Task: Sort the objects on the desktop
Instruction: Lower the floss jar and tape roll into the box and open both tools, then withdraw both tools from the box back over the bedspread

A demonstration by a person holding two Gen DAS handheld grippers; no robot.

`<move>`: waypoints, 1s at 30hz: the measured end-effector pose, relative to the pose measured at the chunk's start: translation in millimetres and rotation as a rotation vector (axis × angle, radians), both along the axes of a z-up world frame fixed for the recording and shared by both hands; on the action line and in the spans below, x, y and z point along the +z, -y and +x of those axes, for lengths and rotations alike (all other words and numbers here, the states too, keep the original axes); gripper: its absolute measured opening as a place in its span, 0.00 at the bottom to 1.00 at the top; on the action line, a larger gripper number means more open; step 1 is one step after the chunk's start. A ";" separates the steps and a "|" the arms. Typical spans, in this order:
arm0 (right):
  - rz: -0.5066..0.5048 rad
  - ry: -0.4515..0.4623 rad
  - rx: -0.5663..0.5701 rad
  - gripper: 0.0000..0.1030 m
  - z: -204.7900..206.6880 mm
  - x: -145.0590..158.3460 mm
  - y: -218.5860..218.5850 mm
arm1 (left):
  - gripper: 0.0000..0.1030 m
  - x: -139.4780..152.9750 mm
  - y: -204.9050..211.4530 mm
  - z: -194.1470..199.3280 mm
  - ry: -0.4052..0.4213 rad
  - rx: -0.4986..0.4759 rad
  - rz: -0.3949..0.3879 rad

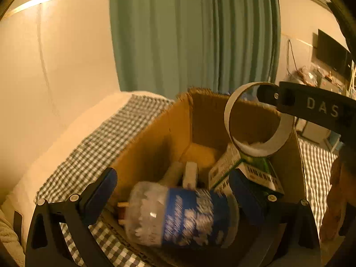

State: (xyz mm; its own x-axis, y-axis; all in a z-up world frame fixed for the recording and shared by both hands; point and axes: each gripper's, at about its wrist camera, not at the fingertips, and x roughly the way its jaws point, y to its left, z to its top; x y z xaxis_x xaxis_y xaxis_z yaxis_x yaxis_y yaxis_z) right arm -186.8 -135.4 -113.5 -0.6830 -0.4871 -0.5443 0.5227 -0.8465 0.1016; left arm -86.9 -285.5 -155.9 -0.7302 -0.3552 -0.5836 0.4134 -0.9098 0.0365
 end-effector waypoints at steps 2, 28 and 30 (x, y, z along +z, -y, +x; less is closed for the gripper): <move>-0.003 -0.015 -0.010 0.80 4.7 5.7 0.0 | 1.00 3.7 -0.3 3.0 -0.023 0.010 -0.005; 0.163 0.045 -0.068 1.00 18.8 46.2 -54.0 | 1.00 24.1 -23.1 10.4 -0.109 0.025 -0.065; 0.114 -0.024 -0.086 1.00 28.5 63.3 -68.0 | 1.00 27.6 -26.4 10.8 -0.115 0.021 -0.067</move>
